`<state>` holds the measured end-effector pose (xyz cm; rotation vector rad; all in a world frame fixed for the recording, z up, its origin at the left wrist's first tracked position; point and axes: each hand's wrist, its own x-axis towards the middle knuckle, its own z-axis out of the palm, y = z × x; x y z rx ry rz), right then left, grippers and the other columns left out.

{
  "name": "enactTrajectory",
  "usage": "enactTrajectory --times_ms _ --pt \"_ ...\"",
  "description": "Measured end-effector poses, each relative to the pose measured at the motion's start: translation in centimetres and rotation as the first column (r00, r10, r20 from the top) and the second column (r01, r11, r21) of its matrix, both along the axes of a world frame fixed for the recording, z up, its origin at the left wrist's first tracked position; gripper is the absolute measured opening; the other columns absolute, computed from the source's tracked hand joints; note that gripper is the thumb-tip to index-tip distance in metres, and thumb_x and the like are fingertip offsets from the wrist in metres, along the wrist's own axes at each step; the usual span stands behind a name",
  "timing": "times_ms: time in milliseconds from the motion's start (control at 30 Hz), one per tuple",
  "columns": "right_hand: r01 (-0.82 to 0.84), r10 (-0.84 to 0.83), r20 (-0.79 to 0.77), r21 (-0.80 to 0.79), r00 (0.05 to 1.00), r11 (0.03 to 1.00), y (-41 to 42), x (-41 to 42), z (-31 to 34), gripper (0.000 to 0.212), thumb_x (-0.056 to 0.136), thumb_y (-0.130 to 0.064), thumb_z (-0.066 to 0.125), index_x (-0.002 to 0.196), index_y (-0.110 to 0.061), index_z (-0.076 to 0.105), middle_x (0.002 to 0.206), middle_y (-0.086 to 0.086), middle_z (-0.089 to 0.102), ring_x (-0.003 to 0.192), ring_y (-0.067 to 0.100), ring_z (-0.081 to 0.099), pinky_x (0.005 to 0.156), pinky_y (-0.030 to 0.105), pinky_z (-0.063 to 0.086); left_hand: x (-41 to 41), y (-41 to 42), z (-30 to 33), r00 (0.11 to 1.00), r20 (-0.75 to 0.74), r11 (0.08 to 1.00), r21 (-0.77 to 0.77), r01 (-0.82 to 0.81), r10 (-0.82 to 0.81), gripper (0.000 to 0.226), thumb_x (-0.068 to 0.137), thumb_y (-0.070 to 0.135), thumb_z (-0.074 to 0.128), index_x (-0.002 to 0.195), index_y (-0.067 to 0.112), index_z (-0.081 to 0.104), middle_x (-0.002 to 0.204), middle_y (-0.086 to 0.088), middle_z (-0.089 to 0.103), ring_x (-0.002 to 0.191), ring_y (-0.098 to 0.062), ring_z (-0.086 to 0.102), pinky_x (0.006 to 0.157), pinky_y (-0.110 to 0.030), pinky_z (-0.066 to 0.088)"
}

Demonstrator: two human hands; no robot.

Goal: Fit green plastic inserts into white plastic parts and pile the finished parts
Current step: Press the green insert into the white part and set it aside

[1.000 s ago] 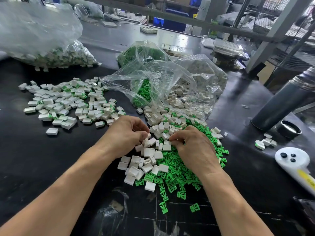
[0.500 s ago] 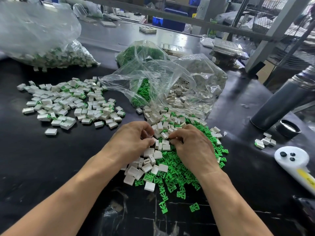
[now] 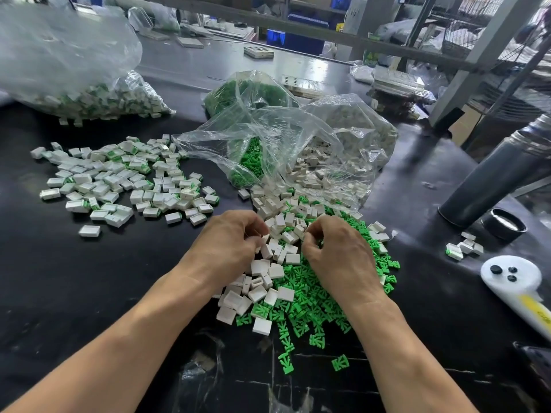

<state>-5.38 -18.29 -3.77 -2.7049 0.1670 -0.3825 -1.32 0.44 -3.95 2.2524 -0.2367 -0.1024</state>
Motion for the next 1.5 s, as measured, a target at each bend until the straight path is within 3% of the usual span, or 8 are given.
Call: enactTrajectory --times_ms 167,300,367,500,667,967,1133,1500 --pt "-0.009 -0.019 0.099 0.277 0.995 0.961 0.0 -0.2 0.1 0.011 0.101 -0.023 0.062 0.110 -0.027 0.065 0.088 -0.016 0.061 0.077 0.001 0.057 0.072 0.019 0.046 -0.1 0.1 0.0 1.000 0.022 0.999 -0.035 -0.022 0.022 0.020 0.094 0.012 0.071 0.096 0.032 0.074 0.093 0.018 0.070 0.085 0.003 0.066 0.074 -0.014 0.051" --pt "-0.067 0.028 0.089 0.480 0.996 0.875 -0.4 -0.4 -0.3 0.028 0.101 -0.018 0.060 0.118 -0.037 0.069 0.087 -0.010 0.062 0.063 -0.002 0.051 0.051 0.007 0.037 -0.1 0.3 0.7 0.998 -0.039 0.972 -0.226 -0.056 0.049 0.023 0.092 0.004 0.072 0.094 0.027 0.076 0.092 0.010 0.075 0.077 0.003 0.072 0.065 -0.007 0.051" --pt "-0.088 0.038 0.097 0.585 0.995 0.806 -0.4 -0.6 -0.3 0.026 0.100 -0.016 0.062 0.114 -0.036 0.071 0.084 -0.010 0.063 0.061 -0.002 0.056 0.049 0.009 0.041 -0.1 0.3 1.1 0.996 -0.080 0.939 -0.337 -0.066 0.041 0.022 0.091 0.001 0.074 0.096 0.022 0.076 0.093 0.006 0.077 0.082 -0.008 0.075 0.073 -0.016 0.059" --pt "-0.107 0.023 0.130 0.691 0.991 0.715 0.0 -0.5 -0.2 0.018 0.096 -0.016 0.073 0.103 -0.033 0.073 0.086 -0.009 0.075 0.075 0.002 0.070 0.063 0.014 0.052 -0.4 0.2 2.0 0.987 -0.155 0.835 -0.548 -0.050 -0.043 0.021 0.086 -0.003 0.075 0.099 0.013 0.077 0.098 -0.002 0.079 0.089 -0.015 0.075 0.076 -0.020 0.060" --pt "-0.203 0.093 0.181 0.834 0.979 0.512 1.1 -0.7 0.3 0.017 0.092 -0.006 0.075 0.099 -0.021 0.072 0.087 0.001 0.078 0.076 0.019 0.075 0.057 0.022 0.055 -0.5 -0.1 2.0 0.964 -0.225 0.643 -0.762 -0.084 -0.142 0.026 0.077 0.002 0.079 0.102 0.003 0.074 0.102 -0.019 0.076 0.089 -0.027 0.075 0.080 -0.028 0.062" --pt "-0.232 0.104 0.208 0.855 0.973 0.464 1.8 -1.1 0.3 0.011 0.091 -0.011 0.077 0.095 -0.021 0.075 0.089 -0.001 0.076 0.080 0.014 0.072 0.059 0.021 0.054 -1.1 -0.8 1.8 0.980 -0.128 0.723 -0.691 0.019 -0.149 0.018 0.082 0.004 0.080 0.098 0.011 0.078 0.093 -0.007 0.080 0.086 -0.016 0.076 0.072 -0.018 0.057" --pt "-0.261 0.070 0.259 0.849 0.963 0.459 2.0 -1.1 0.5 0.011 0.090 -0.009 0.078 0.093 -0.020 0.078 0.083 -0.001 0.075 0.066 0.000 0.061 0.060 0.014 0.048 -1.3 -1.4 1.6 0.986 -0.104 0.743 -0.669 0.030 -0.133 0.019 0.083 0.000 0.079 0.100 0.010 0.078 0.091 -0.010 0.079 0.083 -0.017 0.075 0.076 -0.022 0.060" --pt "-0.218 0.043 0.223 0.864 0.974 0.455 1.6 -0.8 0.1 0.009 0.094 -0.011 0.075 0.092 -0.018 0.077 0.073 0.001 0.070 0.064 0.014 0.061 0.053 0.026 0.050 -1.0 -1.1 1.3 0.991 -0.105 0.754 -0.657 -0.006 -0.083 0.013 0.091 0.004 0.073 0.101 0.009 0.079 0.093 -0.015 0.078 0.080 -0.019 0.071 0.077 -0.029 0.063"
